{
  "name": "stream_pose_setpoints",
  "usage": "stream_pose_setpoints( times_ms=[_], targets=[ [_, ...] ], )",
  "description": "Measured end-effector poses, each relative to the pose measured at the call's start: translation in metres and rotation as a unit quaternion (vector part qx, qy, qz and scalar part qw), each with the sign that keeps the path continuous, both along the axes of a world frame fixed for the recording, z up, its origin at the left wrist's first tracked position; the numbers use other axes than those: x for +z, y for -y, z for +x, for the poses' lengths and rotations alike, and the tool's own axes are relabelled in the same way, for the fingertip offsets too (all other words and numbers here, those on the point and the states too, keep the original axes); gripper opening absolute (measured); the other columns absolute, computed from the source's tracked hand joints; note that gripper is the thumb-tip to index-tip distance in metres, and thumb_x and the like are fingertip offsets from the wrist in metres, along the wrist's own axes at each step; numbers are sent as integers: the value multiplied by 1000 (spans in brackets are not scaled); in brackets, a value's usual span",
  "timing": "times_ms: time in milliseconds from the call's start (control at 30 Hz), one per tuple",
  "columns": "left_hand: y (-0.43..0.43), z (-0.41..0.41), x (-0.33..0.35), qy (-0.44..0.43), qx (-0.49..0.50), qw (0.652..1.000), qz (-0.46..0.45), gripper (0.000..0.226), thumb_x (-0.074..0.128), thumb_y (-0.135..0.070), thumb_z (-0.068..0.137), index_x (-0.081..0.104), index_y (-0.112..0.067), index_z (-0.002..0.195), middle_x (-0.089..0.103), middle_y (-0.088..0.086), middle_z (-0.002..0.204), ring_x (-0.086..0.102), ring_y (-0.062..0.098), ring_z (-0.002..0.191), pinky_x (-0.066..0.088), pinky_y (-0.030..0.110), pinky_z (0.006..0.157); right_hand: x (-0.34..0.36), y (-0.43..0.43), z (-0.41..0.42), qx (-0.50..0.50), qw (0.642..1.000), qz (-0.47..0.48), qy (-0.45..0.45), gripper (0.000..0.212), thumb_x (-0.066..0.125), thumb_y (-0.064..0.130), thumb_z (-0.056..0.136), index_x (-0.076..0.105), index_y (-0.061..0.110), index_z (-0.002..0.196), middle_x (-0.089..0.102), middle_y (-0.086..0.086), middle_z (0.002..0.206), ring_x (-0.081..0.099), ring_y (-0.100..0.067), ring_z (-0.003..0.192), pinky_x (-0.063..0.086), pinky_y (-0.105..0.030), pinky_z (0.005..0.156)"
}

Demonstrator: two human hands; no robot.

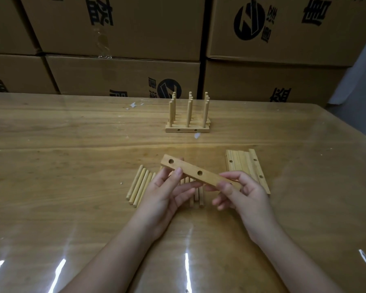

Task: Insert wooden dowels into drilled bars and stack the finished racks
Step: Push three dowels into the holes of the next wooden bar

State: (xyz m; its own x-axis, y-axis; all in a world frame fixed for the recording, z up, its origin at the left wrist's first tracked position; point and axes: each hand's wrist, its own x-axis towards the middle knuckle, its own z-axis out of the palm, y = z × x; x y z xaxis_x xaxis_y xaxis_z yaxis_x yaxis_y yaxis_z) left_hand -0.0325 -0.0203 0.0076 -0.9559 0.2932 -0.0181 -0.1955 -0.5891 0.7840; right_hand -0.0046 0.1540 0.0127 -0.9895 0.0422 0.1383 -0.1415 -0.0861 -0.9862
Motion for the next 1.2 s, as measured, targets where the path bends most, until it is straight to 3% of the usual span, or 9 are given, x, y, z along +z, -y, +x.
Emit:
stream_pose_setpoints(
  times_ms=[167,333,467,600,700,800,1000,1100,1200],
  targets=[
    [3,-3,-2,24,55,998,27,30,66,-24,77,61,-6,101,73,12,93,73,24,79,56,19,60,0,-2,0,40,999,-20,13,47,73,38,66,63,13,105,73,-12,92,69,-23,75,54,-24,62],
    [2,-5,-2,48,111,991,49,30,71,-27,66,53,-9,82,70,5,69,73,22,67,55,20,51,1,-2,-2,-24,998,-56,14,50,70,41,63,60,10,102,72,-14,82,67,-21,65,53,-23,56],
    [1,-4,-3,31,99,994,23,28,70,-28,67,57,-11,85,71,6,74,72,20,67,56,22,55,1,-3,-1,-16,1000,21,2,33,62,34,73,61,4,88,70,-9,69,64,-16,58,51,-21,52],
    [2,-3,-5,24,72,997,-11,31,74,-21,65,61,-10,91,71,7,80,70,16,67,56,21,57,-2,-3,1,38,988,148,16,17,60,27,84,60,12,78,66,-3,61,58,-9,50,44,-20,47],
    [3,-3,-6,11,35,999,-28,21,80,-16,66,71,-14,85,68,8,84,68,16,72,55,22,61,-4,-1,5,94,971,216,31,14,64,38,81,61,27,72,67,-1,61,60,-9,52,48,-22,48],
    [0,0,-8,-36,-7,995,-91,25,78,-27,67,74,-19,91,69,7,89,67,17,79,55,26,68,-6,1,7,120,962,246,8,11,68,46,76,63,38,70,68,-1,63,63,-10,55,51,-23,51],
    [-6,5,-6,-67,-37,981,-176,25,61,-45,81,73,-29,97,70,3,87,61,16,75,54,27,67,-7,3,8,124,956,264,-34,21,66,59,66,62,40,74,66,5,64,59,-4,55,48,-20,54],
    [-5,4,-5,-63,-33,984,-164,34,62,-52,77,73,-29,100,69,3,84,64,15,76,55,26,67,-7,1,8,74,956,267,-95,27,60,59,76,62,32,77,64,8,64,59,-6,56,49,-26,53],
    [-2,3,-7,-54,-29,987,-148,37,64,-48,81,71,-24,108,71,6,88,68,16,81,55,26,67,-6,-4,6,-48,896,388,-211,22,49,44,86,63,28,81,60,15,71,57,-3,67,47,-23,59]
  ],
)
